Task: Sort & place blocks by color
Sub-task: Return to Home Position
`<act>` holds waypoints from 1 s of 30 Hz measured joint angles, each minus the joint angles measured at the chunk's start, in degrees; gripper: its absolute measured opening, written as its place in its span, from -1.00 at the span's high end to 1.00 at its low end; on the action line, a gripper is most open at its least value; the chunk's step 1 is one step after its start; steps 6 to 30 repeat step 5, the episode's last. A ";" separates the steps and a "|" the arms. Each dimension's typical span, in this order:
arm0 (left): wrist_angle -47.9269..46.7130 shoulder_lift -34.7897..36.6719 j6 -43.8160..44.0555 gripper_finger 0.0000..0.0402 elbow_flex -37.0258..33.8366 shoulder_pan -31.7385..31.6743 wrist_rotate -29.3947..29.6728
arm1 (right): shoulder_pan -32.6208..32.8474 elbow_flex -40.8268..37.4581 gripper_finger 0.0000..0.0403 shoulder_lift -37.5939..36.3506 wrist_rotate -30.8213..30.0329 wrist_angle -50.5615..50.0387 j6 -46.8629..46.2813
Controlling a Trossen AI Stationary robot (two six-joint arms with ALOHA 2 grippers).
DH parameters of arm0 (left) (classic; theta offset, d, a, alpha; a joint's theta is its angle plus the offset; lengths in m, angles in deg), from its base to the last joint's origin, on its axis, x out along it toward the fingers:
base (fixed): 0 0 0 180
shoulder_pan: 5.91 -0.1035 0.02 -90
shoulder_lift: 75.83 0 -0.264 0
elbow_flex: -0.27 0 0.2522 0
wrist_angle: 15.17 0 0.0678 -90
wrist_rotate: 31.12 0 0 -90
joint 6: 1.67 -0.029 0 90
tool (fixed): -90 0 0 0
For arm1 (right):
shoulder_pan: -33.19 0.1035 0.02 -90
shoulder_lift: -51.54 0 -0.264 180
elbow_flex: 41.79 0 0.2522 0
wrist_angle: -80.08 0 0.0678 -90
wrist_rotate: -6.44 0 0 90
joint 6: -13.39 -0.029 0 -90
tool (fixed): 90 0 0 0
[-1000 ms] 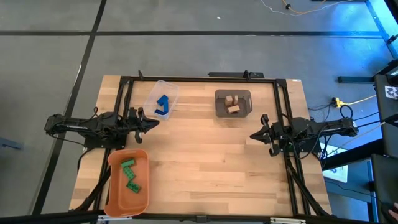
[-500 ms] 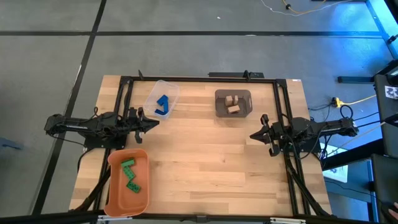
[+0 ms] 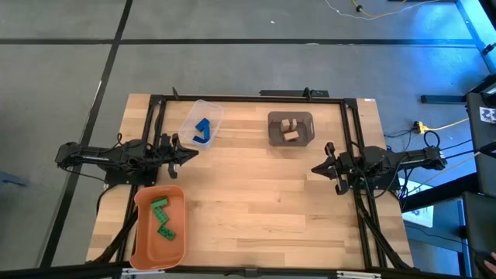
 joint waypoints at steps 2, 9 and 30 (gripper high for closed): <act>0.00 0.00 0.00 0.96 0.00 0.00 0.00 | 0.00 0.00 0.89 0.00 0.00 0.00 -0.02; 0.00 0.00 0.00 0.93 0.00 0.00 0.00 | 0.00 0.00 0.89 0.00 0.00 0.00 0.00; 0.00 0.00 0.00 0.93 0.00 0.00 0.00 | 0.00 0.00 0.89 0.00 0.00 0.00 0.00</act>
